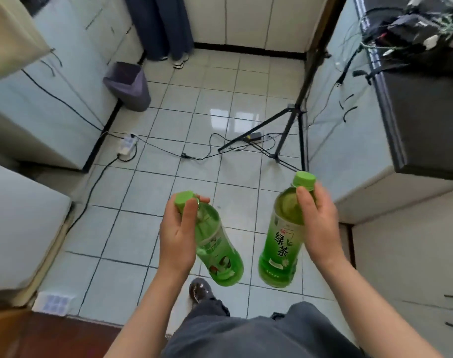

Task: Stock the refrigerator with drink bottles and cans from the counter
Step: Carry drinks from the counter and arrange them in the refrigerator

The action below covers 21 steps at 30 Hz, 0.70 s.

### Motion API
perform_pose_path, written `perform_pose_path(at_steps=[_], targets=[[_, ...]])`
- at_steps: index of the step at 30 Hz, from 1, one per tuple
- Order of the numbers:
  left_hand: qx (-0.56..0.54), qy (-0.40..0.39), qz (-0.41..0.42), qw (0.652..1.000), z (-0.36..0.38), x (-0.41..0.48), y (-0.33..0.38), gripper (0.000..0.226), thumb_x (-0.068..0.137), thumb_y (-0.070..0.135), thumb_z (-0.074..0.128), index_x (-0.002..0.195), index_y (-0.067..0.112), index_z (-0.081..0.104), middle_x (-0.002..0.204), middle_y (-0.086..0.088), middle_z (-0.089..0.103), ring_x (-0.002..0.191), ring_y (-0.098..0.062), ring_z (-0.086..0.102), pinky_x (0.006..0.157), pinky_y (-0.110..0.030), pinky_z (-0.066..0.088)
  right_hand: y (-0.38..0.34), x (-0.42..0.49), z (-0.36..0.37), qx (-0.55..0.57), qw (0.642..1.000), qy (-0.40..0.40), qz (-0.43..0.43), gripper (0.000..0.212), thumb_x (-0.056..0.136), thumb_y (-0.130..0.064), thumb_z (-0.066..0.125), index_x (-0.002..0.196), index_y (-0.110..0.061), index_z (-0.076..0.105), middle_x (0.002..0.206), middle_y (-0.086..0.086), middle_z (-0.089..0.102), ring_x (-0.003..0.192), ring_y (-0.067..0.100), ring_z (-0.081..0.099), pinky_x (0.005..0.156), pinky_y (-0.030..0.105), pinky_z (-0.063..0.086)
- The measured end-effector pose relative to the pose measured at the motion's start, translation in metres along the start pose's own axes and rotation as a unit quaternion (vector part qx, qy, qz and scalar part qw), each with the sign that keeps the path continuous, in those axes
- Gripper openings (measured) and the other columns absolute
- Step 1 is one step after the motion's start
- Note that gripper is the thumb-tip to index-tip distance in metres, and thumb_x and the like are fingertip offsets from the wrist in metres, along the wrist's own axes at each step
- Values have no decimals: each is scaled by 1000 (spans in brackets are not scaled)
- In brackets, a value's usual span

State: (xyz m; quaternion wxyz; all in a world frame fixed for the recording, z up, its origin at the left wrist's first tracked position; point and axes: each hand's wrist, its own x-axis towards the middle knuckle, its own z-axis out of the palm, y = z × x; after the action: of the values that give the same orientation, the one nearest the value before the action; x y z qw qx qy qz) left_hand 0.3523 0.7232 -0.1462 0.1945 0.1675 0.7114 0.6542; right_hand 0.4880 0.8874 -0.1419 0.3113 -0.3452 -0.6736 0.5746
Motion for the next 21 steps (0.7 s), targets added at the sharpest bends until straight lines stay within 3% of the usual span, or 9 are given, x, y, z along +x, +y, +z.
perform_pose_path(at_steps=[4, 6, 9, 17, 21], targets=[[-7, 87, -5, 996, -104, 19, -9, 36, 85, 59, 45, 93, 28, 61, 96, 11, 68, 85, -5, 63, 71, -14, 49, -16, 3, 115, 4, 996, -94, -12, 17, 87, -35, 48, 83, -20, 55, 71, -12, 55, 67, 4, 50, 61, 17, 43], [-15, 135, -7, 991, -152, 23, -10, 32, 85, 59, 46, 92, 33, 62, 96, 11, 69, 84, -3, 62, 70, -12, 48, -29, -1, 167, -1, 990, -134, -36, 18, 86, -39, 50, 85, -22, 56, 73, -14, 55, 68, 3, 50, 62, 16, 44], [-25, 200, -1, 979, -213, 28, -13, 33, 90, 52, 47, 95, 23, 62, 95, 12, 69, 83, 0, 62, 70, -10, 47, -51, -1, 237, -15, 979, -191, -67, 26, 82, -49, 47, 85, -25, 56, 77, -9, 54, 70, 7, 50, 63, 17, 43], [-31, 407, -22, 912, -338, 25, -36, 26, 93, 42, 44, 93, 22, 61, 92, 19, 68, 82, 9, 59, 71, -2, 40, -71, -1, 414, -38, 920, -371, -116, 42, 83, -50, 44, 86, -9, 54, 80, 14, 53, 74, 30, 52, 66, 41, 45], [-15, 495, -57, 867, -402, 35, -47, 22, 91, 43, 44, 87, 32, 62, 92, 12, 67, 83, 4, 59, 73, -7, 43, -70, 1, 518, -26, 888, -449, -98, 27, 85, -48, 45, 83, -23, 56, 75, -8, 54, 72, 11, 51, 65, 29, 43]])
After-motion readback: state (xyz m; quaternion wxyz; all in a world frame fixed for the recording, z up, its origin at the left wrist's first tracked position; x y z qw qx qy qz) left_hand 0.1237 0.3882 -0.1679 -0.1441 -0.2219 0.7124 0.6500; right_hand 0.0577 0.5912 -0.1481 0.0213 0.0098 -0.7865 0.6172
